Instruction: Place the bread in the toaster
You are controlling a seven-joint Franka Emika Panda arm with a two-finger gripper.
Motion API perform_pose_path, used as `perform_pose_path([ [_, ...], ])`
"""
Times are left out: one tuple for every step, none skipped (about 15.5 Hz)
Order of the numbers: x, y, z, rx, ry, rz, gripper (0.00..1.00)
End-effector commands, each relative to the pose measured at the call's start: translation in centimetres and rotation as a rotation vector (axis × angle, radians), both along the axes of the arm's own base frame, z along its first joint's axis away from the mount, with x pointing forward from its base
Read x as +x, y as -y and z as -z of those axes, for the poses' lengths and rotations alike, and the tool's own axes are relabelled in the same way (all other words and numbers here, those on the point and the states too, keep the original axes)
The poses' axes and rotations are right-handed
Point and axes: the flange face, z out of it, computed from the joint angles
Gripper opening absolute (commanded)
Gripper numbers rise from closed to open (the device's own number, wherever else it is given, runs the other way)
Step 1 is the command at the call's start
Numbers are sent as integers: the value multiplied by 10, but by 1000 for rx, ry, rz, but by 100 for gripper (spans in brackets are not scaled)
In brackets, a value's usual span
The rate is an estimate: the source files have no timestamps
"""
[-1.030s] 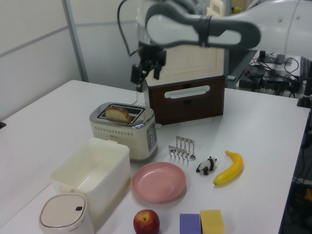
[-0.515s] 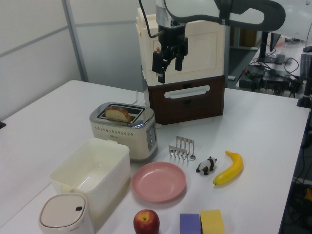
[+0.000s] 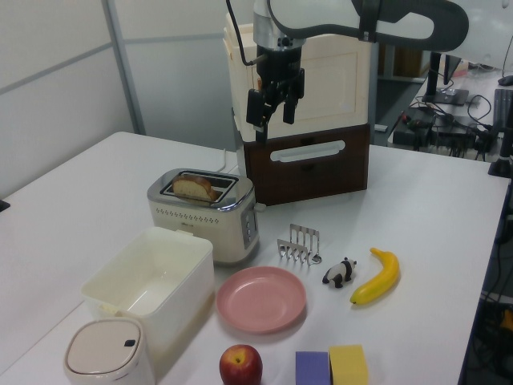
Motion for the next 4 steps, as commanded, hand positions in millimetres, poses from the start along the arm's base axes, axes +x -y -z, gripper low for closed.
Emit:
perform_pose_path([
  [-6, -5, 2, 41, -8, -24, 100],
  [-6, -7, 3, 41, -9, -29, 100],
  [-6, -7, 3, 41, -9, -29, 100],
  [-5, -8, 3, 42, -8, -32, 100],
])
